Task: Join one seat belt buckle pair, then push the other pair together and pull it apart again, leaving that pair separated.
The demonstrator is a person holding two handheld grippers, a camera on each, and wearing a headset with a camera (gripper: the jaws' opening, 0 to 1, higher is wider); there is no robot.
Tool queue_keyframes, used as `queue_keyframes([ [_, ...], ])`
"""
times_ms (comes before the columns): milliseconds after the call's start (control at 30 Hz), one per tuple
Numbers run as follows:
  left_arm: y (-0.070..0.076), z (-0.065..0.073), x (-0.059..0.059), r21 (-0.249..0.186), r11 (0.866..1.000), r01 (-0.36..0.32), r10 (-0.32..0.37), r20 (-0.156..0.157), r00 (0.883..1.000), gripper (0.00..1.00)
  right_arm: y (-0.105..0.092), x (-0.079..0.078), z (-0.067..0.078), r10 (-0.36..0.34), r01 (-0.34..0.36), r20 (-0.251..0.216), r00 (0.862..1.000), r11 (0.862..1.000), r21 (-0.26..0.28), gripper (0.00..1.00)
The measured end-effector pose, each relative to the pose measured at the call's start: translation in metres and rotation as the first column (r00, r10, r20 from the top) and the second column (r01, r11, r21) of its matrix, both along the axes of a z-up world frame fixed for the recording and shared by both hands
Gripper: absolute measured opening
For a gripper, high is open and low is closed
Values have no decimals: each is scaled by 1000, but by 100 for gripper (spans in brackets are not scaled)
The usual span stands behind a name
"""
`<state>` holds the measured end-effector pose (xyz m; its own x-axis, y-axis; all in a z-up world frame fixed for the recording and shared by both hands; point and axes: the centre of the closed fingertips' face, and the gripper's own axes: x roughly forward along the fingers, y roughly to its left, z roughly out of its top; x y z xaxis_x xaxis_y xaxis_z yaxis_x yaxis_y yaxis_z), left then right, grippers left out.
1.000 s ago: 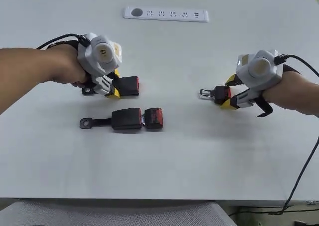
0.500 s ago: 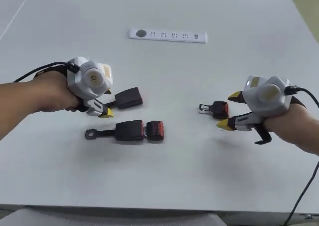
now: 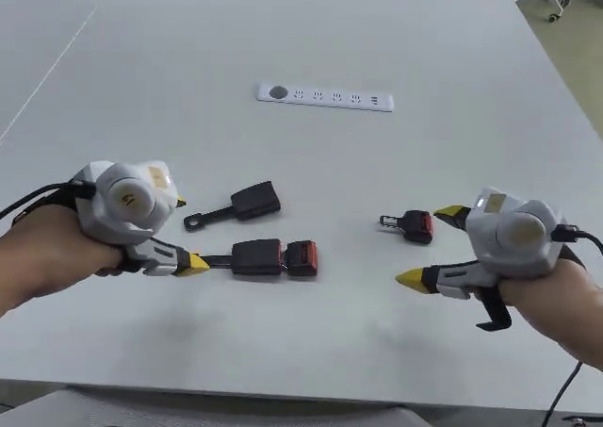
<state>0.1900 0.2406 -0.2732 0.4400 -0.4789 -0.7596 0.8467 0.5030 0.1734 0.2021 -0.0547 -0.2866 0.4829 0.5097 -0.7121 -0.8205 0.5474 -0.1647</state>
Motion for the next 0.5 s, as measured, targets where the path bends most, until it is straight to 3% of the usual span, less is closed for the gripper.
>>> queue_keyframes([
  [300, 29, 5, -29, -36, 996, -86, 86, 13, 996, 77, -12, -26, 11, -58, 57, 4, 998, 998, 41, 85],
  [367, 34, 9, -34, -33, 996, -82, 83, 35, 996, 77, -13, -32, 13, -61, 61, -4, 998, 996, 58, 90],
  [500, 40, 13, -40, -52, 994, -99, 102, 43, 994, 83, -22, -35, 18, -94, 92, 23, 995, 993, 68, 100],
])
